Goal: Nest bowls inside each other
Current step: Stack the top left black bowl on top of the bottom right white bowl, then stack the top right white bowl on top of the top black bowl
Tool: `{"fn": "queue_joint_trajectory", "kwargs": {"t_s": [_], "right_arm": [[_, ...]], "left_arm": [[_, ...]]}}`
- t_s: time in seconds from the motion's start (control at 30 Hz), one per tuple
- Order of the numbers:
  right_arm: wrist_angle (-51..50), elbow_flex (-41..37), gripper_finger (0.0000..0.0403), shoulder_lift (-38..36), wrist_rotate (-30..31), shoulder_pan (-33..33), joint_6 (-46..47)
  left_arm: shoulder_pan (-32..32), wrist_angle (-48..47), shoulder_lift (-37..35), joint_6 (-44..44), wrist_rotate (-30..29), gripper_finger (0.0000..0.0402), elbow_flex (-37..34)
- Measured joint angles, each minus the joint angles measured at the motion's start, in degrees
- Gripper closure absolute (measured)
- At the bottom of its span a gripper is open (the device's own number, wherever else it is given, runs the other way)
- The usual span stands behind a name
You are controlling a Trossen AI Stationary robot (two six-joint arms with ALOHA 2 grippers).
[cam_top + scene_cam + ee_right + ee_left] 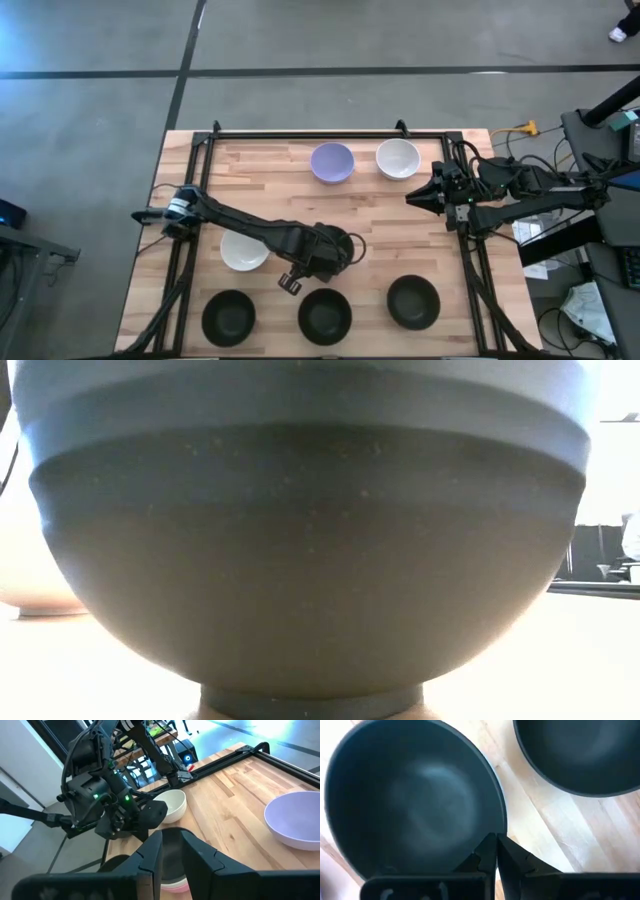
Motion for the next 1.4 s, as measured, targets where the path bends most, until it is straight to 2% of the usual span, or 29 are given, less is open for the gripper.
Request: {"fn": "queue_joint_trajectory", "kwargs": {"t_s": [0.2,0.37,0.57,0.73,0.8,0.9,1.07,1.13,1.2,1.33,1.4], "right_arm": [[0.0,0.0,0.0339,0.0,0.0,0.0,0.0],[0.0,0.0,0.0339,0.0,0.2,0.0,0.0],[-4.9,0.0,0.0332,-0.1,0.4,0.0,0.7],[-11.7,-2.3,0.0319,0.1,7.1,-0.2,3.8],[-10.1,-4.2,0.031,0.2,7.9,-0.4,5.4],[-3.2,-7.3,0.0294,1.1,8.1,-0.6,7.0],[19.8,-14.9,0.0272,3.1,8.2,-2.2,7.0],[29.1,-17.6,0.0269,4.3,8.2,-4.2,7.1],[34.1,-19.5,0.0267,5.2,8.2,-7.4,7.7],[33.6,-20.1,0.026,6.4,7.8,-16.4,7.9],[29.0,-19.1,0.0252,7.4,7.4,-20.5,3.3]], "left_arm": [[0.2,-0.3,-0.1,0.0,-0.3,0.0402,0.3],[1.0,-0.3,-3.3,-1.9,-5.2,0.0402,0.9],[3.3,-0.7,-10.9,-13.4,-6.4,0.0401,-2.5],[4.1,1.5,-19.6,-23.4,-6.6,0.0401,-10.8],[4.1,6.5,-23.6,-27.2,-7.2,0.0401,-15.8],[4.1,19.2,-31.4,-30.8,-7.5,0.0401,-24.5],[4.4,45.6,-44.5,-32.8,-9.2,0.0401,-40.2],[4.8,54.1,-48.8,-32.9,-10.0,0.0401,-45.4],[5.1,60.8,-52.7,-32.9,-11.9,0.0401,-49.7],[5.4,68.3,-59.1,-32.8,-16.1,0.0401,-55.7],[5.5,69.0,-61.6,-32.7,-17.7,0.0401,-57.1]]}}
